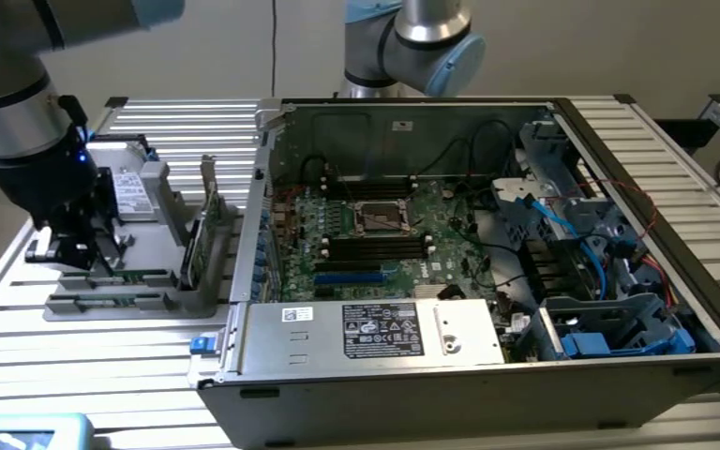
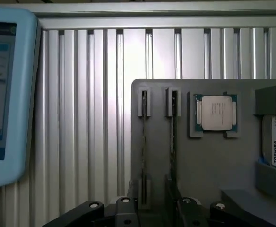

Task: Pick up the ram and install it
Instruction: 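Pick up the ram and move it above insertion slot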

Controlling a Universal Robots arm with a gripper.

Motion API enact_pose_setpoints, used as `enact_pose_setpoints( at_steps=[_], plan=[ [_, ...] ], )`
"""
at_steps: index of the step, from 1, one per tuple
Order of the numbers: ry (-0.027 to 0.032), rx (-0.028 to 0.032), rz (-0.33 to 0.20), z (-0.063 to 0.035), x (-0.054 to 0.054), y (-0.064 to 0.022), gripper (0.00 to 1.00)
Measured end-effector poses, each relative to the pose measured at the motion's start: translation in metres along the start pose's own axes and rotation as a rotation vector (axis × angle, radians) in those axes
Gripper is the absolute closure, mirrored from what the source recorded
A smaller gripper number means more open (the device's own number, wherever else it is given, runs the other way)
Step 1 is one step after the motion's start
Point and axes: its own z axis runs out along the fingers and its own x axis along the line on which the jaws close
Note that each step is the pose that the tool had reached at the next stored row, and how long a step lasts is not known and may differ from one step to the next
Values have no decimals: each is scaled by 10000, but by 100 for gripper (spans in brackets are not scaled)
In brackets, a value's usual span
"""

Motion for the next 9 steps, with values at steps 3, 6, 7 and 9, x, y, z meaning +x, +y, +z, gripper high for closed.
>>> enact_pose_setpoints(
  at_steps=[3,6,7,9],
  plan=[
    [-2,-1,24,56,11,-1,64],
    [-4,-2,40,109,17,-2,64],
    [-5,-1,47,128,19,-2,64],
    [-6,0,64,165,21,-1,64]
  ],
)
